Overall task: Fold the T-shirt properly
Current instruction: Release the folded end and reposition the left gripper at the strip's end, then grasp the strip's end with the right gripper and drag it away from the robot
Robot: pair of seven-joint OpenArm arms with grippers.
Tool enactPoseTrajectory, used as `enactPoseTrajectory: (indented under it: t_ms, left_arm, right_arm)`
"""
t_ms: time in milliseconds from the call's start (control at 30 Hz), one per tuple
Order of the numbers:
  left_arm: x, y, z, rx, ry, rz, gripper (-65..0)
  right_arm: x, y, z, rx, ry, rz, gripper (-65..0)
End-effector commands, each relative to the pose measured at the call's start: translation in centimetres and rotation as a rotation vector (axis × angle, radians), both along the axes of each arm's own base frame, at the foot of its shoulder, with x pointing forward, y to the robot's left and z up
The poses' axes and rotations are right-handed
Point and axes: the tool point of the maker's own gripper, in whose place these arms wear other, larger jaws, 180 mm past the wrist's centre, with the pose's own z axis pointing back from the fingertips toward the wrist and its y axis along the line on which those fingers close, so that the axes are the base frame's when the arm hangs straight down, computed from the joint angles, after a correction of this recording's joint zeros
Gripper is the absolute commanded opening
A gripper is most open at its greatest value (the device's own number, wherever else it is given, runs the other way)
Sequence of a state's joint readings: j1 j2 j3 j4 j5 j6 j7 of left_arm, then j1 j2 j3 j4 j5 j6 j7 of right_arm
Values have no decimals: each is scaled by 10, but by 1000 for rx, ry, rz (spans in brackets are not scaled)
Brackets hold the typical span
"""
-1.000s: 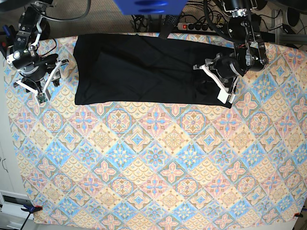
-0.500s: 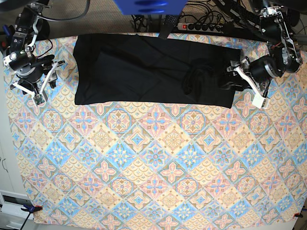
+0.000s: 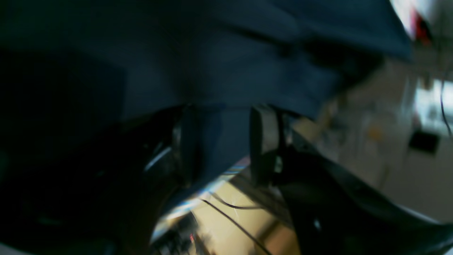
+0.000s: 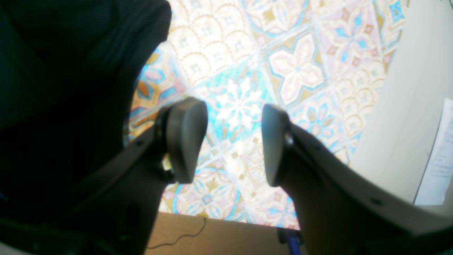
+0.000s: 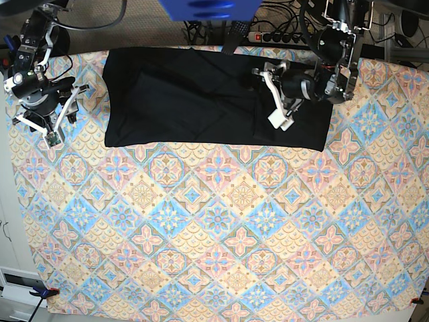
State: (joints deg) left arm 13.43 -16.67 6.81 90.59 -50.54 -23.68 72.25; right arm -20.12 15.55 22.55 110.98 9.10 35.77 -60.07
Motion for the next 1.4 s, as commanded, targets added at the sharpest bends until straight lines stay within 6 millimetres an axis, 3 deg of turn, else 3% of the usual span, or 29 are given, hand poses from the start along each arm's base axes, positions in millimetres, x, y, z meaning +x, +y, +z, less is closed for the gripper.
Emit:
enactPoseTrajectory:
  t_ms: [0,133,367,467,567,733,867,1067,1367]
  left_arm:
    - [7,0,7,-10,-28,-2,-451]
    - [12,4,14,-27,-44,16,-478]
    - [42,71,70,96,-273,111,-496]
    - [53,101,80,152,-314,166,-496]
    - [59,120,86,182,-334,215,-496]
    - [61,123,87,186,-341,227,-496]
    - [61,126,82,208,-335,227,-496]
    - [55,133,66,209,-273,253,-496]
    - [55,133,66,207,-274,252,-496]
  right_arm:
    - [7,-5,11,-18,-38,4,-369]
    - [6,-6,11,-20,-35,3,-369]
    - [-10,-4,-1,-45,73,58,-368]
    - [-21,-12,-6,-70,145,28,-367]
    - [-21,-5,-8,-28,147,35,-357]
    - [-11,27,-19,226,120,43,-350]
    - [7,33,-37,384,142,-10,-341]
    - [-9,32,-68,456,232,-70,-209]
    - [-18,43,-83,489,289,-65,-187]
